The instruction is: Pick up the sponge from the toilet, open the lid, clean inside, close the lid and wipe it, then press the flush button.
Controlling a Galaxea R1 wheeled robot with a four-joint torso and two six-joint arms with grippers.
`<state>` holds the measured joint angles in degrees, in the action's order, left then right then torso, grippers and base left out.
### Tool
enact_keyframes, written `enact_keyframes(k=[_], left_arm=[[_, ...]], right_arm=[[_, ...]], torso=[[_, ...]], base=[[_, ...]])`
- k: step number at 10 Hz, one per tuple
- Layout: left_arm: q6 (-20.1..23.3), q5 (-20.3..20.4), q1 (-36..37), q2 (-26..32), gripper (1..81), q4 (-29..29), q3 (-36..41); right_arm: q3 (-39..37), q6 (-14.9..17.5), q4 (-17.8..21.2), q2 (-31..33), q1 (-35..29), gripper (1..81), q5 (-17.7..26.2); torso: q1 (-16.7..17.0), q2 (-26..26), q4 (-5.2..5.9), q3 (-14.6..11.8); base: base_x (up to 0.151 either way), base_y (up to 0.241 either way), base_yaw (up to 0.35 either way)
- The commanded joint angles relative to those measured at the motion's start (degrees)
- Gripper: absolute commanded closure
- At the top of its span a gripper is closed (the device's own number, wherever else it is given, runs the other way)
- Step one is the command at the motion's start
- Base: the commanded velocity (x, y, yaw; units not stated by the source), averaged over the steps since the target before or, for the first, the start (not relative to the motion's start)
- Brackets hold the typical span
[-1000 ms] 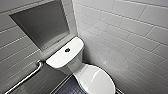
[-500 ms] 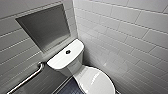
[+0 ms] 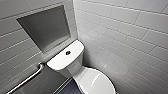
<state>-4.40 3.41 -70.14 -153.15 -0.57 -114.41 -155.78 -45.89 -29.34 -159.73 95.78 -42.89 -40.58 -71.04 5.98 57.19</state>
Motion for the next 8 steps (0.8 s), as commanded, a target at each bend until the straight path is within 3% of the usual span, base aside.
enact_keyframes(k=[1,2,3,5,8], left_arm=[[0.1,-3.3,3.1,1.3,1.0,0.7,1.6],[0.1,-3.3,3.2,1.4,1.0,0.7,1.5],[0.1,-3.2,3.2,1.5,1.0,0.7,1.3],[-0.1,-3.1,3.3,1.4,1.0,0.8,0.5],[-2.3,-3.6,6.3,-1.4,1.0,4.8,-4.6]], right_arm=[[-0.5,0.1,-1.5,1.0,2.2,81.1,1.9],[-0.5,0.1,-1.5,1.0,2.1,81.1,1.9],[-0.5,0.1,-1.5,0.9,2.0,81.1,1.9],[-0.5,0.1,-1.6,0.8,1.9,81.1,1.9],[-0.6,0.2,-1.5,0.5,2.1,81.1,2.2]], torso=[[-3.5,-5.3,0.0,0.0],[-4.8,-7.5,0.0,0.0],[-2.5,-4.0,0.0,0.0],[-4.4,-7.4,0.0,0.0],[-4.9,-8.4,-5.22,0.0]], base=[[0.0,0.0,0.0],[0.0,0.0,0.0],[0.0,0.0,0.0],[0.0,0.0,0.0],[0.0,0.0,0.0]])
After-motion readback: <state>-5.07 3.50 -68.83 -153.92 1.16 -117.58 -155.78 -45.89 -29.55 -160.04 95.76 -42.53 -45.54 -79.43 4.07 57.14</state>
